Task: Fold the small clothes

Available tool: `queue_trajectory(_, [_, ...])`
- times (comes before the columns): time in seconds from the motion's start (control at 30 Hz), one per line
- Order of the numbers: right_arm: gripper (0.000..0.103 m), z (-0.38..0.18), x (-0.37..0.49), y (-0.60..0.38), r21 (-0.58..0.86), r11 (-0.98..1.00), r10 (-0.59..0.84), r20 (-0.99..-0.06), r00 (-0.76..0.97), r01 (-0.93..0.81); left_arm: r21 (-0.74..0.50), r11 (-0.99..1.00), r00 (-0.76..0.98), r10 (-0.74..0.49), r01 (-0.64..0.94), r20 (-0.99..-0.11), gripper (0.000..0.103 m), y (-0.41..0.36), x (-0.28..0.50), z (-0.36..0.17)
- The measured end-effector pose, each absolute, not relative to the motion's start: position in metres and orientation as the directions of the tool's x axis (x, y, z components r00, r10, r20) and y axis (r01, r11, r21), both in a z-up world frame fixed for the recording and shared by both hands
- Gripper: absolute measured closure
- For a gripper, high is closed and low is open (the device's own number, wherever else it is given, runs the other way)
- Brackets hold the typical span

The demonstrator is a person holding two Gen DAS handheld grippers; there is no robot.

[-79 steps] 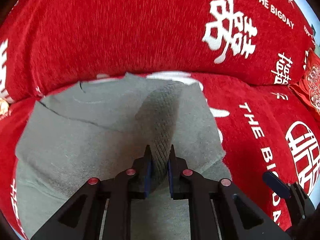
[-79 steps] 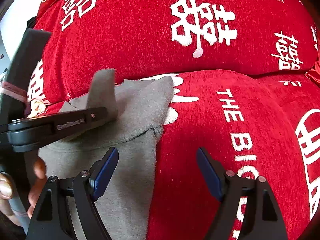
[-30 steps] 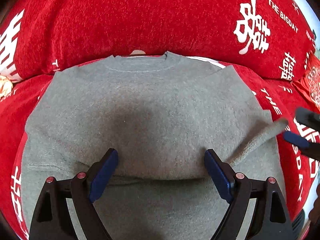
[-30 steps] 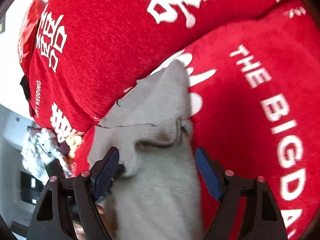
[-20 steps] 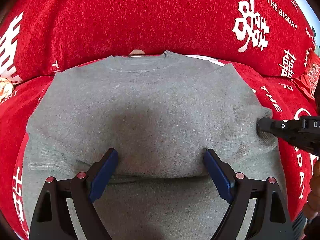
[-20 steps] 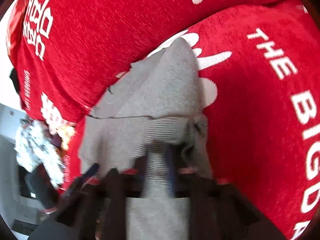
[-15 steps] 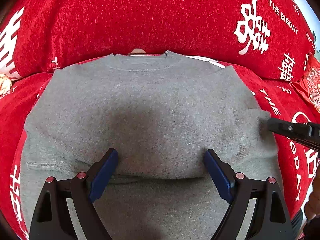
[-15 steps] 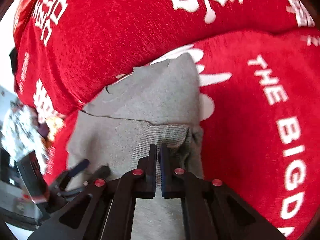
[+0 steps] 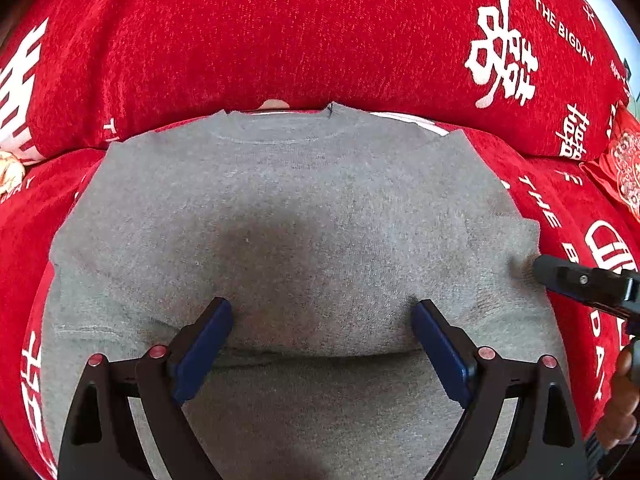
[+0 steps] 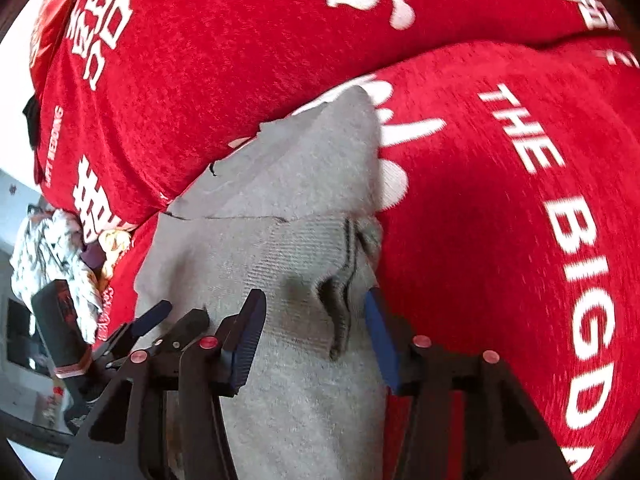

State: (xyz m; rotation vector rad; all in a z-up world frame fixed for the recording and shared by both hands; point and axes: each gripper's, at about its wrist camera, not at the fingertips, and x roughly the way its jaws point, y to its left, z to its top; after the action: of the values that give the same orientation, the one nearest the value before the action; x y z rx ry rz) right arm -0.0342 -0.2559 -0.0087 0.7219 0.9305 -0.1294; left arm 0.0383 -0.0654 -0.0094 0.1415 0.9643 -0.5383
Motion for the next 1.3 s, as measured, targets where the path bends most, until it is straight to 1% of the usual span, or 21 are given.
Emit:
queue_trajectory(0.17, [0.050, -0.008, -0.029, -0.251, 0.446, 0.810, 0.156, -0.790, 0.593, 0.380, -0.102, 0.861, 0.453, -0.359, 0.498, -0.816, 0.010, -0.068, 0.038, -0.010])
queue_trajectory(0.3, [0.050, -0.002, -0.031, -0.247, 0.433, 0.833, 0.146, -0.772, 0.618, 0.345, -0.096, 0.862, 0.456, -0.355, 0.498, -0.816, 0.010, -0.068, 0.038, -0.011])
queue_trajectory(0.57, [0.050, -0.003, -0.024, -0.251, 0.359, 0.857, 0.033, -0.756, 0.654, 0.371, -0.087, 0.862, 0.459, -0.349, 0.499, -0.817, 0.010, -0.068, 0.038, -0.012])
queue_trajectory(0.67, [0.050, -0.006, -0.020, -0.250, 0.346, 0.867, 0.028, -0.753, 0.657, 0.359, -0.078, 0.863, 0.464, -0.342, 0.499, -0.817, 0.010, -0.069, 0.037, -0.013])
queue_trajectory(0.7, [0.054, -0.007, -0.018, -0.249, 0.332, 0.873, 0.019, -0.755, 0.656, 0.357, -0.074, 0.863, 0.466, -0.339, 0.500, -0.817, 0.010, -0.070, 0.037, -0.014])
queue_trajectory(0.73, [0.069, -0.008, -0.017, -0.248, 0.308, 0.883, 0.006, -0.761, 0.648, 0.353, -0.071, 0.863, 0.467, -0.338, 0.501, -0.817, 0.010, -0.070, 0.037, -0.014])
queue_trajectory(0.77, [0.078, -0.008, -0.016, -0.246, 0.287, 0.893, -0.003, -0.766, 0.643, 0.346, -0.072, 0.862, 0.466, -0.339, 0.502, -0.817, 0.009, -0.070, 0.038, -0.014])
queue_trajectory(0.8, [0.091, -0.008, -0.017, -0.244, 0.274, 0.902, -0.008, -0.764, 0.645, 0.335, -0.072, 0.862, 0.466, -0.340, 0.503, -0.817, 0.009, -0.069, 0.038, -0.014])
queue_trajectory(0.83, [0.095, -0.008, -0.019, -0.243, 0.265, 0.906, -0.014, -0.761, 0.648, 0.330, -0.072, 0.861, 0.465, -0.340, 0.503, -0.817, 0.009, -0.069, 0.038, -0.014])
queue_trajectory(0.9, [0.098, -0.005, -0.021, -0.239, 0.236, 0.918, -0.028, -0.765, 0.644, 0.319, -0.070, 0.862, 0.465, -0.338, 0.503, -0.819, 0.009, -0.069, 0.038, -0.014])
queue_trajectory(1.1, [0.098, 0.005, -0.023, -0.220, 0.090, 0.959, -0.106, -0.768, 0.632, 0.270, -0.085, 0.863, 0.453, -0.343, 0.497, -0.823, 0.009, -0.068, 0.040, -0.012])
queue_trajectory(1.17, [0.098, 0.011, -0.024, -0.221, 0.090, 0.956, -0.119, -0.749, 0.652, 0.279, -0.080, 0.863, 0.451, -0.337, 0.498, -0.826, 0.009, -0.069, 0.040, -0.011])
queue_trajectory(1.23, [0.099, 0.025, -0.027, -0.226, 0.121, 0.949, -0.124, -0.704, 0.699, 0.290, -0.107, 0.866, 0.443, -0.352, 0.489, -0.824, 0.009, -0.066, 0.043, -0.006])
queue_trajectory(1.3, [0.099, 0.033, -0.025, -0.229, 0.106, 0.947, -0.155, -0.676, 0.720, 0.304, -0.128, 0.875, 0.449, -0.359, 0.466, -0.818, 0.009, -0.060, 0.048, -0.002])
